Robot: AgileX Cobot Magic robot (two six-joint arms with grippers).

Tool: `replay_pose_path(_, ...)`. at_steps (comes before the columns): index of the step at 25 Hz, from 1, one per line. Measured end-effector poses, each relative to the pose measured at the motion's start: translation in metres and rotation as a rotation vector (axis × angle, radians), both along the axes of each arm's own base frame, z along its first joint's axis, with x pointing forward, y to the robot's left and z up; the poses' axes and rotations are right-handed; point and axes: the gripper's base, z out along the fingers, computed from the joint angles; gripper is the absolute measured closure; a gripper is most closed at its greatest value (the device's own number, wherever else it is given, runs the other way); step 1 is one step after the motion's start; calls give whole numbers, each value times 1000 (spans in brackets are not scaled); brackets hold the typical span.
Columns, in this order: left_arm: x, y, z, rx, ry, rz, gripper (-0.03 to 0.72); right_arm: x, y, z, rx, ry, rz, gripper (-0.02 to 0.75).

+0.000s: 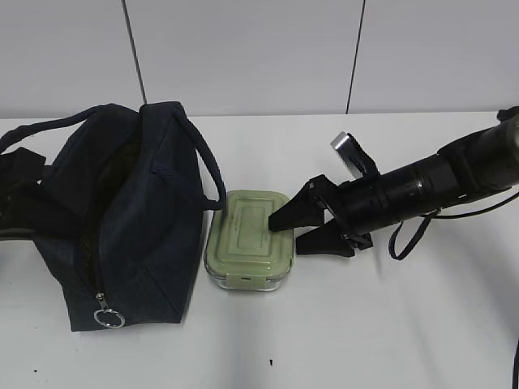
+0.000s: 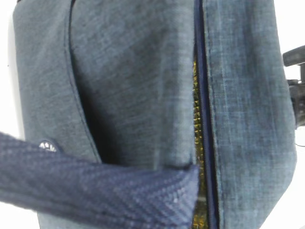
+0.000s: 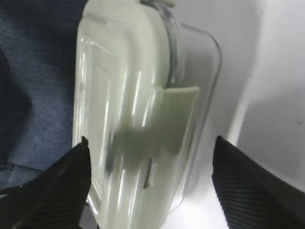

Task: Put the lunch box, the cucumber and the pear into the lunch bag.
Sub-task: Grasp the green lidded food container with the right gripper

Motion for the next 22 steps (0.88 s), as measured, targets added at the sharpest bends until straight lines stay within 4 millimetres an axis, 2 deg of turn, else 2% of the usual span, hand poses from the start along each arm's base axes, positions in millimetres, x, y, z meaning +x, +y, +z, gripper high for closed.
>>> replay_pose_path(4,0,0,0,0,0,0,704,0,3,-13,9,34,-5,148)
replay_pose_path(15,0,0,0,0,1,-1,704,3,5,-13,44,15,-39,164)
replay_pose_path(22,0,0,0,0,1,-1,704,2,6,-12,59,18,-25,297)
